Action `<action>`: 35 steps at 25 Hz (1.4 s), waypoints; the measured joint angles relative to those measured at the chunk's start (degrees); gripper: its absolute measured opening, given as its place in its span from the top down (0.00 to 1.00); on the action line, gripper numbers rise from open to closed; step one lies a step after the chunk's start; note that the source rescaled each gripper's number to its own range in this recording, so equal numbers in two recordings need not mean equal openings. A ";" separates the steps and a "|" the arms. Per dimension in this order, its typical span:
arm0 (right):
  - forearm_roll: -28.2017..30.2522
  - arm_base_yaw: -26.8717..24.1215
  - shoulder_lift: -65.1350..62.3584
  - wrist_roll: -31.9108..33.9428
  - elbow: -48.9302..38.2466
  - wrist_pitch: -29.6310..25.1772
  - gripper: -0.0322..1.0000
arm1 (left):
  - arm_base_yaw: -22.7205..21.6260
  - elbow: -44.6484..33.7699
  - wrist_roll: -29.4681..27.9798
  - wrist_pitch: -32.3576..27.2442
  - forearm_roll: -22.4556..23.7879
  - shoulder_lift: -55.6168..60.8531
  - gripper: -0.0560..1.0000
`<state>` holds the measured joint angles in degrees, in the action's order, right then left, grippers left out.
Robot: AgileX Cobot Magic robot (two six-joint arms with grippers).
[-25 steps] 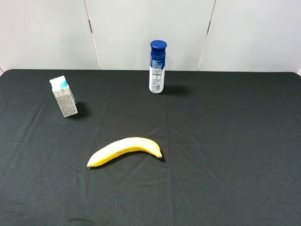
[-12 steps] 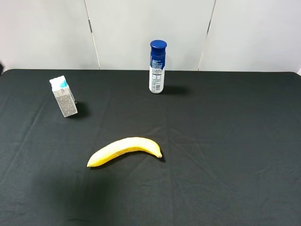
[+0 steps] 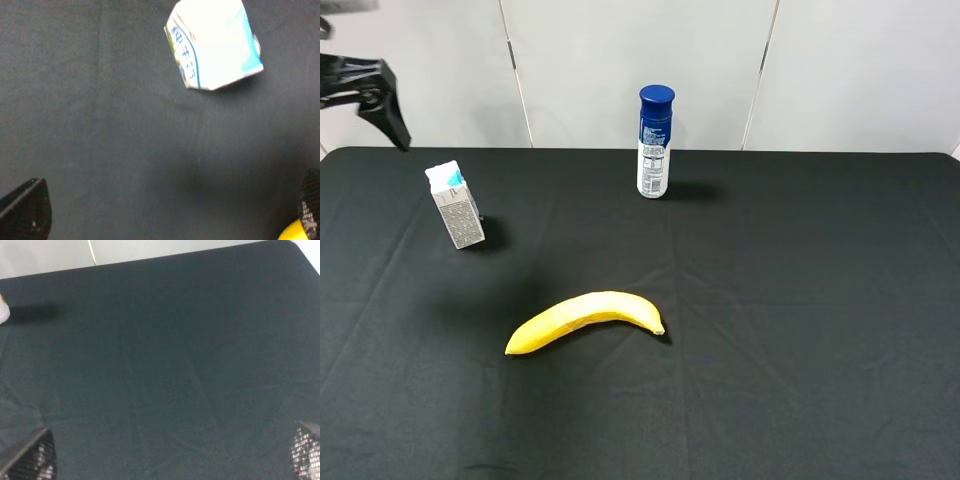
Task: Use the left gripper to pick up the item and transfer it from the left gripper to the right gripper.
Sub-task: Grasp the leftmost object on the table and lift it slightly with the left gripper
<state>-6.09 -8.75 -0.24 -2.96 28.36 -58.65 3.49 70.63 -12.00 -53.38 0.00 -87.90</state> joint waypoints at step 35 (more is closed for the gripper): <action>-0.05 0.00 0.00 0.00 0.00 0.00 0.00 | 5.46 10.36 -19.55 10.24 0.68 -27.82 0.02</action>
<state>-6.14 -8.75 -0.24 -2.96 28.36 -58.65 8.95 80.99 -31.55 -43.14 0.68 -115.72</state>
